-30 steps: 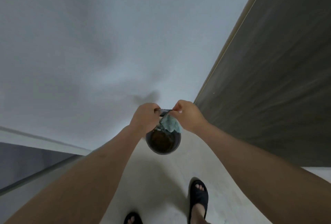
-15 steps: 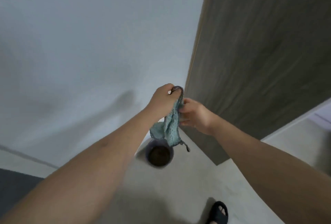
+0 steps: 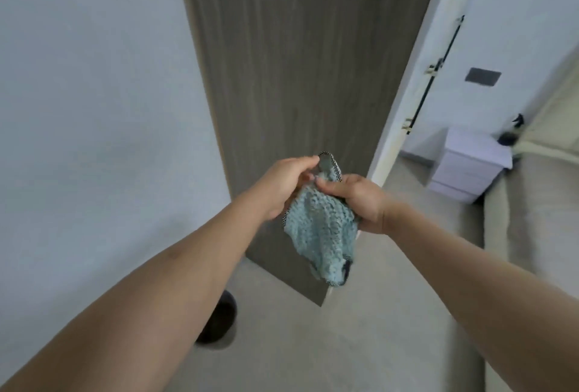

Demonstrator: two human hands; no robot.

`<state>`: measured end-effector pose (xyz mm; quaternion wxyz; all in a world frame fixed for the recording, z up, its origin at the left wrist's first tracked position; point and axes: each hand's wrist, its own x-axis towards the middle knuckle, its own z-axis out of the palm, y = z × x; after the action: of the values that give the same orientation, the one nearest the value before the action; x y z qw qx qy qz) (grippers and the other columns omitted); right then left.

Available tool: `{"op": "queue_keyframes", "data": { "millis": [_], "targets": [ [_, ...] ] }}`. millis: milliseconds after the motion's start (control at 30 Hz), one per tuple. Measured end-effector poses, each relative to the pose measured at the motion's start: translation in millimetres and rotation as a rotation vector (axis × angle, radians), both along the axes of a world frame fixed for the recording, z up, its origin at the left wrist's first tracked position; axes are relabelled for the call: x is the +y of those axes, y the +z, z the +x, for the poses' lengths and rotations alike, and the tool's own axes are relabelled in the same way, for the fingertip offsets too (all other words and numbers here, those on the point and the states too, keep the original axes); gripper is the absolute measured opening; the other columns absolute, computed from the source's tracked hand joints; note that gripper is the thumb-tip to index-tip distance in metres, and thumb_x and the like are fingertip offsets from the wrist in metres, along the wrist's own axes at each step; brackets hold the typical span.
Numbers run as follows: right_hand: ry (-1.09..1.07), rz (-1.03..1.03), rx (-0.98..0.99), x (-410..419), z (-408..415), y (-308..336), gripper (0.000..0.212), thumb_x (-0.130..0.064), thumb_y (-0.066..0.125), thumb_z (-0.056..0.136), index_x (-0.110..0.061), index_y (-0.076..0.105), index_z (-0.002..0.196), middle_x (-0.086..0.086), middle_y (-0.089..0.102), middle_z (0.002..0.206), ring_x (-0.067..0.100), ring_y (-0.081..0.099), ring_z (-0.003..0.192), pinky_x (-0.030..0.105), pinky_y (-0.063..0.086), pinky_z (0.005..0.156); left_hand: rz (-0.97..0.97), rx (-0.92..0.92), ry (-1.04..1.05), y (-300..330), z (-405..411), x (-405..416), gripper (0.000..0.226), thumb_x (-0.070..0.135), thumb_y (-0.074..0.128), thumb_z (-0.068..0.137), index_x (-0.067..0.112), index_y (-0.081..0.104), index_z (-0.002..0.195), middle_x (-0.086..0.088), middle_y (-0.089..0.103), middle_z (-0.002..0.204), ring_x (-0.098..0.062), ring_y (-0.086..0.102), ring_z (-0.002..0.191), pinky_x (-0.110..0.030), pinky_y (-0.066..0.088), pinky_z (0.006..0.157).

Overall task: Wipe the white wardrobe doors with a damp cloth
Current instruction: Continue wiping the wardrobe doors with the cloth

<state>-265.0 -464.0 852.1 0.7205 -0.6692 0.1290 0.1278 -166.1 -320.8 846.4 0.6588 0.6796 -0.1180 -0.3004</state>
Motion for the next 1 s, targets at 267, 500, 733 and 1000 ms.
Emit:
{"op": "queue_keyframes", "data": {
  "millis": [267,500,733,1000],
  "targets": [
    [-0.442,0.184,0.102,-211,-94,11,0.072,-0.065,0.047,0.096,0.0,0.062,0.124,0.025,0.069,0.12,0.04,0.069,0.108,0.053,0.052,0.1,-0.211,0.461,-0.31,-32,-95,-197,0.047,0.025,0.063,0.088,0.005,0.062,0.131,-0.022,0.06,0.137,-0.035,0.064,0.115,-0.052,0.044,0.109],
    [-0.637,-0.232,0.189,-334,-123,19,0.043,-0.04,0.068,0.094,-0.002,0.068,0.114,0.014,0.075,0.101,0.033,0.073,0.094,0.045,0.06,0.087,-0.073,0.262,-0.181,4,-101,-320,0.035,-0.001,0.061,0.087,-0.012,0.057,0.121,-0.034,0.066,0.116,-0.043,0.07,0.095,-0.052,0.059,0.083],
    [-0.673,-0.391,0.333,-430,-110,22,0.035,-0.039,0.068,0.093,-0.007,0.065,0.108,0.012,0.074,0.105,0.03,0.073,0.092,0.052,0.06,0.086,-0.073,0.19,-0.005,-2,-61,-397,0.038,-0.012,0.065,0.081,0.015,0.056,0.105,-0.024,0.06,0.117,-0.037,0.064,0.104,-0.053,0.053,0.096],
    [-0.469,-1.212,0.554,-519,-53,73,0.073,-0.066,0.059,0.09,-0.003,0.058,0.128,0.014,0.06,0.132,0.033,0.059,0.117,0.037,0.047,0.093,-0.048,0.007,-0.308,28,3,-475,0.05,-0.026,0.052,0.08,0.003,0.068,0.118,-0.021,0.066,0.111,-0.031,0.066,0.099,-0.033,0.059,0.076]
  ]
}}
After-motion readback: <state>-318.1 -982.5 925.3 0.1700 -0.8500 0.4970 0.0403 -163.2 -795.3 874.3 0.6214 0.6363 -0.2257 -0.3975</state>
